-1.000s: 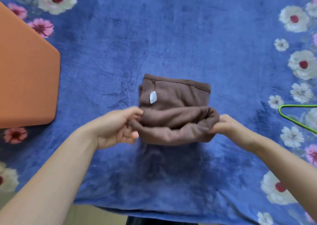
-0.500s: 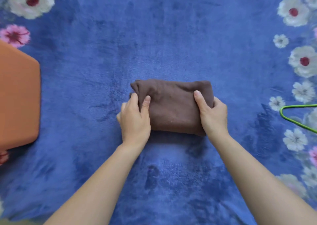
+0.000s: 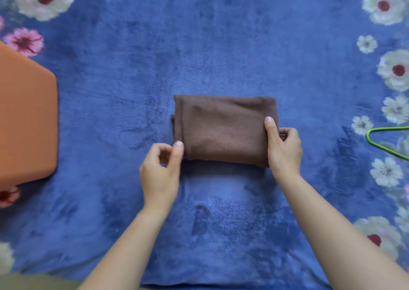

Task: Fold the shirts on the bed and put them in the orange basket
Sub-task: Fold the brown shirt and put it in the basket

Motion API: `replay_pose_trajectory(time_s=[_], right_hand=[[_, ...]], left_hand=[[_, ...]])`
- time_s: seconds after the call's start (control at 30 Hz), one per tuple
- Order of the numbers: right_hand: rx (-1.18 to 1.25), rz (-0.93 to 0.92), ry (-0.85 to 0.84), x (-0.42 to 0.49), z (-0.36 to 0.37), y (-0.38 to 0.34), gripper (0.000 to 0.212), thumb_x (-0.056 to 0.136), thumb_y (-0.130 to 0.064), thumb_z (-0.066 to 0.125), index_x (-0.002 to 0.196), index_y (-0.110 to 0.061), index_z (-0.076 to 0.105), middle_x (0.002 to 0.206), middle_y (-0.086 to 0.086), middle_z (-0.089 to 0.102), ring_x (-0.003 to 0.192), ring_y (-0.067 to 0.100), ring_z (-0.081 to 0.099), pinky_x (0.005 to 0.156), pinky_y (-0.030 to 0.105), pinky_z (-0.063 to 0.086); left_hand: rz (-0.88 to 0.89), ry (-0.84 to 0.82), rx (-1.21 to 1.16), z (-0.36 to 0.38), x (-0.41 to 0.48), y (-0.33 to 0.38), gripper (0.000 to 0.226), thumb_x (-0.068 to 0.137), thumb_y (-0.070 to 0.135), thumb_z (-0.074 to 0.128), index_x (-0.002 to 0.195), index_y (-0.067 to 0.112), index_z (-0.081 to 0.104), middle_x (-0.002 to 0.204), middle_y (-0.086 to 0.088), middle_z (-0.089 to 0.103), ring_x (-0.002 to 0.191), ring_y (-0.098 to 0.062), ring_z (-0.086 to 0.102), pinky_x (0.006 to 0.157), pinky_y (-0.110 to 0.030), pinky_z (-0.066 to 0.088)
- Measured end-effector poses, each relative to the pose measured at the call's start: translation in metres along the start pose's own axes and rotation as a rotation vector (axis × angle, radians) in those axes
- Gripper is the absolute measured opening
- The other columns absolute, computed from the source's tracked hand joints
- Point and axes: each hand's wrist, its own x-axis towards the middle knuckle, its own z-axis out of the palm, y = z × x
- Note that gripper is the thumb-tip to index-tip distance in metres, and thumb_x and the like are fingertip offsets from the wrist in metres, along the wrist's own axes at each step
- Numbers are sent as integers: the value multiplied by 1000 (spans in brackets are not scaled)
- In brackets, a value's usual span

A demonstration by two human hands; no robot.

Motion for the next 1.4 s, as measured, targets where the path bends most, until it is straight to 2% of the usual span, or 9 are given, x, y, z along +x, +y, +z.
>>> replay_pose_trajectory(time_s=[0.2,0.33,0.47,0.7,0.83,0.97,1.03,1.13,1.4], right_hand=[[-94,26,-105,-4,4,-1,46,92,-56,46,80,-12,45,75,-6,48,86,22,48,71,32,30],[-140,15,-99,1,4,-2,47,94,-52,45,67,-16,34,70,-4,43,83,24,44,69,31,27],[-183,-26,-99,-2,7,0,46,94,-54,43,72,-14,36,77,0,47,87,26,46,71,33,29],[-81,54,-136,4,2,-11,56,88,-65,42,96,-11,51,92,-1,54,94,23,49,77,33,33],[-126,90,-149,10,10,-19,71,87,-69,39,116,-6,52,117,7,55,111,28,50,96,40,39],[-113,116,-187,18,5,-15,59,83,-71,46,89,-13,56,100,4,57,96,24,52,79,35,40],[-61,138,-236,17,-1,-15,52,79,-70,52,73,-19,49,87,-1,55,82,20,51,64,30,36],[83,243,-351,13,-7,-17,47,76,-61,65,89,-16,63,91,-1,65,79,16,60,58,29,43],[319,501,-695,-49,-56,-57,33,77,-41,69,103,-20,67,78,1,71,58,17,65,47,24,46]], left_hand=[[-58,79,-197,12,-10,4,10,92,23,61,84,17,64,84,3,60,70,9,52,71,-6,38],[-110,74,-352,-1,16,1,22,97,24,52,77,25,61,73,8,58,72,-6,50,71,-24,45],[-199,-117,-222,-5,31,-16,28,97,27,52,72,19,60,71,-5,53,69,-17,43,65,-32,37],[-63,-102,-102,13,47,33,23,93,40,55,106,21,56,84,16,56,75,11,53,73,-11,39],[-40,-55,117,34,74,44,28,96,41,48,88,16,55,77,6,54,82,-16,51,70,-26,31],[-96,36,234,30,85,32,29,98,40,43,93,13,55,97,-8,59,99,-25,53,75,-29,31],[-234,-11,157,25,77,31,41,96,50,39,96,12,55,102,-9,59,102,-25,53,79,-30,34],[-505,-271,-121,21,58,34,51,82,64,55,93,14,61,97,3,64,94,-20,63,85,-34,50],[-683,-471,-557,-52,9,62,28,79,30,72,105,19,69,98,-3,73,80,-17,68,64,-29,53]])
